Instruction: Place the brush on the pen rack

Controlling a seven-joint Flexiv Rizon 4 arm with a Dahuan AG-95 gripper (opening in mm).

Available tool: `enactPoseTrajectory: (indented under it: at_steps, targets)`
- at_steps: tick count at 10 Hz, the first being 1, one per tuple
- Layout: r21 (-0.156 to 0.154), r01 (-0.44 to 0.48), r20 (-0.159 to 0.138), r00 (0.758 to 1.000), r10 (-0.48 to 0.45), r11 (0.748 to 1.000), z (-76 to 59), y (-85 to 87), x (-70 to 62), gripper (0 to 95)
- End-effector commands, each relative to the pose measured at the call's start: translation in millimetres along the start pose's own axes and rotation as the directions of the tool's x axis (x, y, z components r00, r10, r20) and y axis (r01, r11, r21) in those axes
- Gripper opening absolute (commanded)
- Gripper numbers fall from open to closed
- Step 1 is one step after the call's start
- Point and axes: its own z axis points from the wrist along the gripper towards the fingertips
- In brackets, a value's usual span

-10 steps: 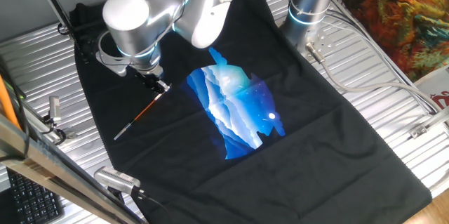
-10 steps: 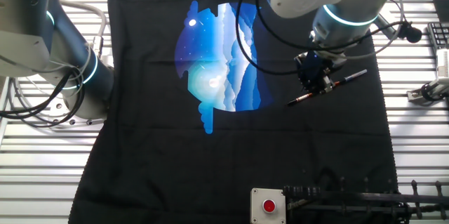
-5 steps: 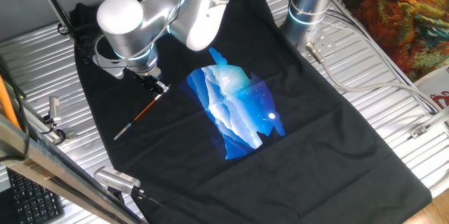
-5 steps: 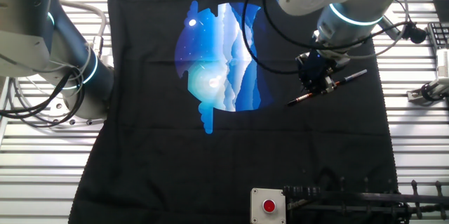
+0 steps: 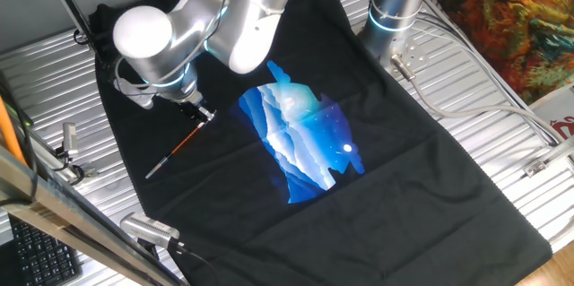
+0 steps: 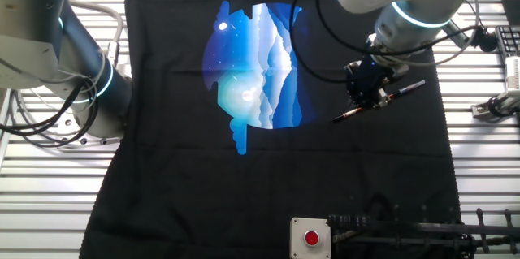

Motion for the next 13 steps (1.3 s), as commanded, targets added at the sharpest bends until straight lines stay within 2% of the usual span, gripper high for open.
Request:
enactPoseTrajectory:
  at_steps: [1,4,5,9,10,13]
  targets:
    - [-0.003,-0.001,-0.031,1.000,0.001,1.000,-0.8,-1.6,-0.3,0.0]
    - [-0.006,0.004,-0.062,0.998,-0.004,1.000,-1.6,-4.3,1.1,0.0]
    - [-0.005,0.004,-0.062,0.998,-0.004,1.000,-1.6,-4.3,1.1,0.0]
    - [-0.003,-0.010,-0.095,0.995,0.009,1.000,-1.7,-4.6,1.2,0.0]
    - [-0.001,-0.018,-0.112,0.994,0.018,1.000,-1.6,-4.6,1.3,0.0]
    - [0.000,-0.016,-0.107,0.994,0.016,1.000,-1.6,-4.6,1.5,0.0]
